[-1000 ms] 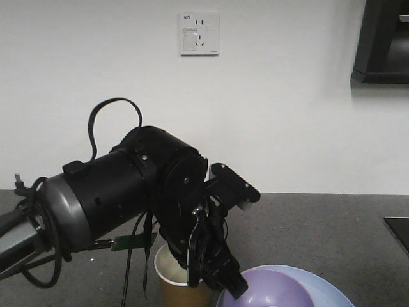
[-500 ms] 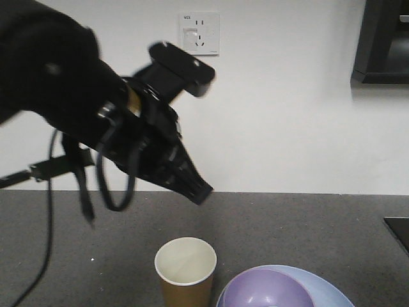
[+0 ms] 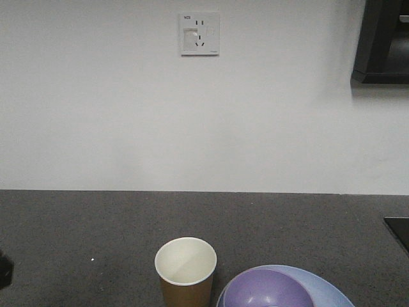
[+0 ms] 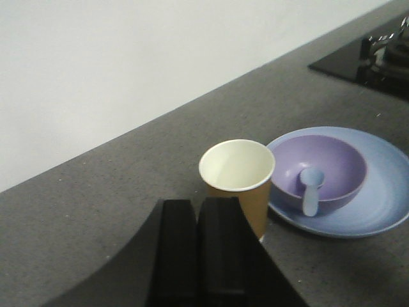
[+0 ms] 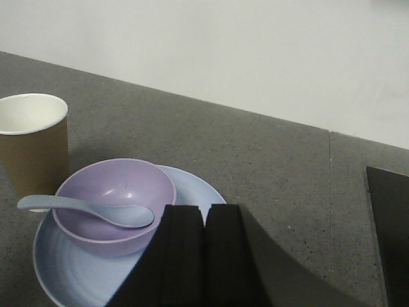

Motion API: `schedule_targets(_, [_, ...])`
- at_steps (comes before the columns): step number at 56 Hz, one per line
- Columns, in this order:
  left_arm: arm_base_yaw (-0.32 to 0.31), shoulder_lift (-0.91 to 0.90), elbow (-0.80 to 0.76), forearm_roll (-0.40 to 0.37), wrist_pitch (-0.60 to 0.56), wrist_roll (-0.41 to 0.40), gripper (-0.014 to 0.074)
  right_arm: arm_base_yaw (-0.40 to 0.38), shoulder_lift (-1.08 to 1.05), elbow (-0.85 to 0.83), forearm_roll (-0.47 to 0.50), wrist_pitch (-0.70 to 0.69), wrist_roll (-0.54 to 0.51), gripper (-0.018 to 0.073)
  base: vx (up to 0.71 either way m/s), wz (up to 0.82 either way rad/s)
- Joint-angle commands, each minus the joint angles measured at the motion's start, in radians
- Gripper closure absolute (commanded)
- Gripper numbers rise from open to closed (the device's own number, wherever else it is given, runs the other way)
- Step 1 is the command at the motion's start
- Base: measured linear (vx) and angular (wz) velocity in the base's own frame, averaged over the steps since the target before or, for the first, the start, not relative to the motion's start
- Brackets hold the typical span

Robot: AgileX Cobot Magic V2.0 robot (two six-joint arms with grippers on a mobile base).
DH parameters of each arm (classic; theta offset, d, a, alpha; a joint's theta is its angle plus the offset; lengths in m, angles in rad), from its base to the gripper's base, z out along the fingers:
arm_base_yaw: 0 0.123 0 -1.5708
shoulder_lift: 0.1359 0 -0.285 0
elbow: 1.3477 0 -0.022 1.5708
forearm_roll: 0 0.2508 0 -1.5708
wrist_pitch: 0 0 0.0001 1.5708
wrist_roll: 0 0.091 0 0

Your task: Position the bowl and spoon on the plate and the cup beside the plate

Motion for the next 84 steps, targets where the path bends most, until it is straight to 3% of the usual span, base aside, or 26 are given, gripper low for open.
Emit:
schedule_targets(1, [0.002,-0.144,0.106,0.010,-0.198,-0.093,0.0603,0.002,-0.053,0.054,0.003,-0.166,-0.013,0.0568,0.00,0.00])
schedule_targets(11, [0.002,-0.270,0.210,0.010,-0.226,-0.095,0.0603,0.002,-0.100,0.112,0.003,-0.233,-0.013,0.0568,0.00,0.00])
schedule_targets(47, [0.002,-0.271,0.211,0.009,-0.240,-0.095,0.0603,0.002,-0.100,0.114,0.003,-0.228,-0.006,0.0568,0.00,0.00])
schedule_targets(52, [0.015,-0.271,0.232,0.036,-0.271,-0.046,0.0603,0.002,-0.100,0.114,0.003,-0.228,-0.006,0.0568,0.00,0.00])
schedule_targets(58, [0.131,-0.289,0.308,-0.002,-0.353,0.051,0.0603,0.002,-0.100,0.114,0.003,-0.228,-0.006,0.0568,0.00,0.00])
schedule_targets(64, [0.288,-0.337,0.437,-0.107,-0.455,0.120,0.0603,0.002,-0.100,0.114,0.003,-0.228,-0.006,0.0568,0.00,0.00])
schedule_targets(73, [0.495,-0.450,0.675,-0.184,-0.633,0.125,0.0603,0.002,-0.100,0.114,0.003,-0.228,-0.006,0.0568,0.00,0.00])
schedule_targets(78, [0.556,-0.507,0.782,-0.212,-0.714,0.123,0.0603,0.002,-0.100,0.114,0.003,-0.228,-0.006,0.0568,0.00,0.00])
schedule_targets(84, [0.600,-0.572,0.770,-0.194,-0.588,0.133,0.0603,0.002,-0.100,0.114,0.003,-0.225,-0.006,0.0568,0.00,0.00])
